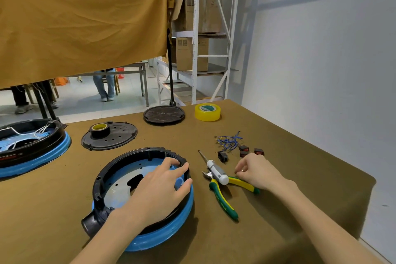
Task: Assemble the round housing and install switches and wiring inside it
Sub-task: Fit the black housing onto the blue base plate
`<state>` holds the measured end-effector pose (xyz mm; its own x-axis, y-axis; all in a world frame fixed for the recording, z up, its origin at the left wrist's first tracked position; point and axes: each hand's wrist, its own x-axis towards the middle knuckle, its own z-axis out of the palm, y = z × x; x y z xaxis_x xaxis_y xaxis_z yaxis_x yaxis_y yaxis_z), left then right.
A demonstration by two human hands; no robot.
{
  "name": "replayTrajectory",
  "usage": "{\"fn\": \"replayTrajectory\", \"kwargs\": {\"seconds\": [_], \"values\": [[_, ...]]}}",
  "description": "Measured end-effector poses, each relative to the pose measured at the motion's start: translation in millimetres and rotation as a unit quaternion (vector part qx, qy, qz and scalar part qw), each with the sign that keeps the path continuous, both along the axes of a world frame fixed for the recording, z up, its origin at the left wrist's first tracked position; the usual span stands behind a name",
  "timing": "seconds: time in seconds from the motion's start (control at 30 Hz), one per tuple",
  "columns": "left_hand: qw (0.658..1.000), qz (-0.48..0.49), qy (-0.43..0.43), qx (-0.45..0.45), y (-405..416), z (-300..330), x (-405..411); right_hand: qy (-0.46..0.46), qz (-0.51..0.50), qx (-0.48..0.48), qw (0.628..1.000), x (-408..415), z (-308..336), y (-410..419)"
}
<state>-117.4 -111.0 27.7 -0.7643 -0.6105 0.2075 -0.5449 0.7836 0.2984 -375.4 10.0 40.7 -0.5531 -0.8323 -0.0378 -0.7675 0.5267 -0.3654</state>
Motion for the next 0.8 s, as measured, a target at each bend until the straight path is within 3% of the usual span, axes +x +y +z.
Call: {"fn": "replayTrajectory", "kwargs": {"seconds": [0.3, 0.47, 0.53, 0.67, 0.8], "values": [[0.998, 0.005, 0.051, 0.032, -2.2, -4.6, -1.0, -0.009, 0.041, 0.077, 0.996, 3.4, -3.6, 2.5], [0.997, 0.001, 0.06, 0.043, -2.1, -4.1, -0.6, -0.118, 0.03, -0.003, 0.993, 7.0, 5.5, -17.1], [0.997, -0.002, 0.063, 0.049, -2.3, -3.7, -0.9, -0.102, 0.017, -0.014, 0.995, 16.9, 6.8, -32.4], [0.996, -0.008, 0.063, 0.055, -3.1, -2.9, -0.3, -0.057, 0.02, 0.052, 0.997, 31.9, 0.3, -61.2], [0.996, -0.01, 0.06, 0.058, -3.4, -3.3, 0.9, -0.03, 0.007, 0.023, 0.999, 22.4, 4.8, -83.2]]}}
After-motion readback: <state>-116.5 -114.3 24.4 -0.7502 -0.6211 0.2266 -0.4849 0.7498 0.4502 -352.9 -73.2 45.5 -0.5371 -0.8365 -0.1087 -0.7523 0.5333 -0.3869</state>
